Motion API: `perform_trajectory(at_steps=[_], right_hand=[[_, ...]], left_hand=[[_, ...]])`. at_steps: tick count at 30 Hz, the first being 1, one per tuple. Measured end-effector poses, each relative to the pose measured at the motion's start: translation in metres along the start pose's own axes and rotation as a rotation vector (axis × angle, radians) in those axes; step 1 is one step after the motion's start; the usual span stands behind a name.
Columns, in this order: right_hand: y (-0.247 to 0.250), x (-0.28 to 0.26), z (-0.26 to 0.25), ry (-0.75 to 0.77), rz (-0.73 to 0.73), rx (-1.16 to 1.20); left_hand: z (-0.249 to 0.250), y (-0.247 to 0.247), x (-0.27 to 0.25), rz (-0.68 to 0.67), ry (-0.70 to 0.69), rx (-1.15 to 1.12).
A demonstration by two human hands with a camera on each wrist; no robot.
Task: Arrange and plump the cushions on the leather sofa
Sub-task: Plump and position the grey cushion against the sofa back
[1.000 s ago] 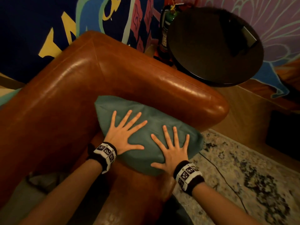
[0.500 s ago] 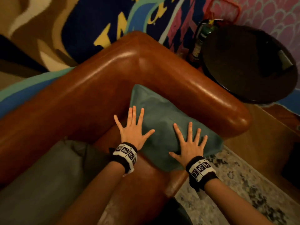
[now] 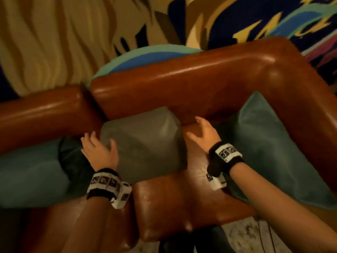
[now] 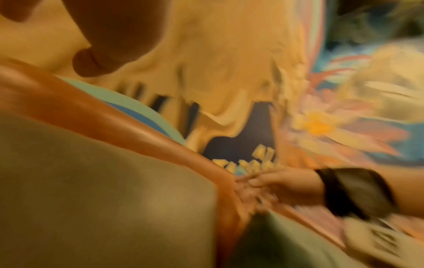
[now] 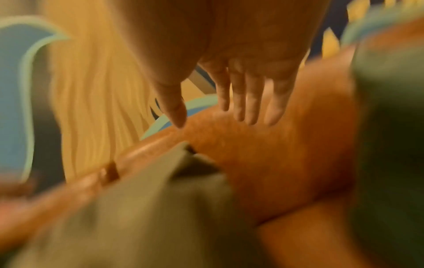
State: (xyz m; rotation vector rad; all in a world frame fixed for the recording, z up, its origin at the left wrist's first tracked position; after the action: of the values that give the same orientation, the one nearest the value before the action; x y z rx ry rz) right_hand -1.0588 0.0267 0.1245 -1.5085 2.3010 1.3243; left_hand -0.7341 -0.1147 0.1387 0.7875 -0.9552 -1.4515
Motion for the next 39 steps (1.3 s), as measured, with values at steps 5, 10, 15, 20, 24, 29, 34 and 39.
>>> perform_trajectory(at_steps=[5,10,15,20,24,29,34,39], right_hand=[[-0.052,0.022,-0.037,-0.160,-0.221,0.476],[-0.063,0.028,-0.023,-0.322,-0.056,0.482],[-0.073,0.007,0.019,-0.536,-0.139,0.396],[-0.072,-0.023,0.016,-0.341,-0.148,0.543],[-0.070,-0.049,0.023,-0.279,-0.256,0.697],[-0.071,-0.065,0.040,-0.320,-0.321,0.676],[-0.055,-0.064,0.037,-0.458,-0.352,0.655],[-0.044,-0.053,0.035,-0.510,-0.326,0.467]], left_hand=[[-0.062,-0.024,0.011,-0.242,0.341,-0.462],[-0.079,-0.036,0.001,-0.233,0.555,-0.714],[-0.053,-0.034,-0.047,-0.371,0.543,-0.868],[-0.055,-0.021,-0.077,-0.319,0.531,-1.053],[-0.065,-0.013,-0.094,-0.253,0.635,-1.094],[-0.063,-0.009,-0.109,-0.229,0.688,-1.107],[-0.086,0.000,-0.107,-0.083,0.787,-1.279],[-0.103,0.017,-0.105,-0.016,0.671,-1.077]])
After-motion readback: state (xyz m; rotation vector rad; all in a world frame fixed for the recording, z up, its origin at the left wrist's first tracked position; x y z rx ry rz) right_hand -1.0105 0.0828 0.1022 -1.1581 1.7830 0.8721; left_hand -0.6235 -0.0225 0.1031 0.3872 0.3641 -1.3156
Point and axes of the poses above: each hand's wrist, its own x-axis towards the middle knuckle, its own y-axis out of the back of the hand, z = x × y, the point moved 5 cm from there along x, towards the middle knuckle, and after that the axes turned 10 degrees about -y, right-handed, at the moved point
